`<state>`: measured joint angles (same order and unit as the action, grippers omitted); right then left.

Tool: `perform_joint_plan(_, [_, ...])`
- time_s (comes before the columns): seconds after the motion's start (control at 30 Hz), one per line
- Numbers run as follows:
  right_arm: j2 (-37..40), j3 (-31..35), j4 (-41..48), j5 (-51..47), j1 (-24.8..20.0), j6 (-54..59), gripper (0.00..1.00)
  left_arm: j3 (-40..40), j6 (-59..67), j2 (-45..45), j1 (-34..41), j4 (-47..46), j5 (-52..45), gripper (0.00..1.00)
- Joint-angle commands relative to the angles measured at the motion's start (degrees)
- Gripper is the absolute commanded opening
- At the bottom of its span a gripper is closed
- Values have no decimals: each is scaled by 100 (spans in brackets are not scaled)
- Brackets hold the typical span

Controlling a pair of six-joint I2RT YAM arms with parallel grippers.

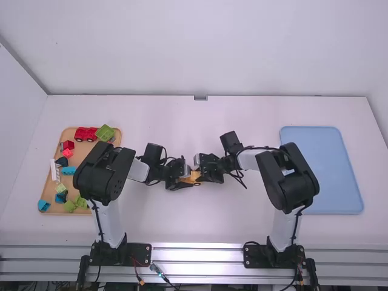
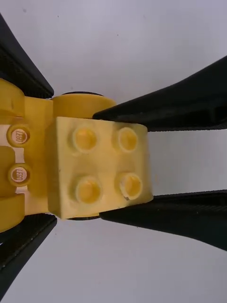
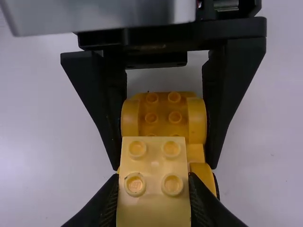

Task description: Assemble lego blocks to make yellow taxi

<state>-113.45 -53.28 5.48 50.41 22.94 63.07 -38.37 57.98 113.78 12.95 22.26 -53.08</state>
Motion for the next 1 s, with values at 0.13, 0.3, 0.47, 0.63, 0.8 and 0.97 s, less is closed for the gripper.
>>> perform_joint_plan(0.13, [116,-33,-173,-431,-37,-149,28,125,297,57,35,-153,-247,63])
perform_joint_plan(0.3, [116,-33,-293,-424,-39,-284,28,125,299,57,31,-232,-293,64])
perform_joint_plan(0.47, [116,-33,-380,-597,42,-280,28,125,302,57,7,-221,-282,64])
perform_joint_plan(0.63, [116,-35,-378,-625,37,-271,28,125,297,57,-4,-208,-293,61])
perform_joint_plan(0.8, [116,-35,-402,-369,-31,-116,29,127,317,57,31,-210,-282,58])
perform_joint_plan(0.97, [118,-35,-518,-374,-44,-151,29,125,319,57,4,-186,-278,57])
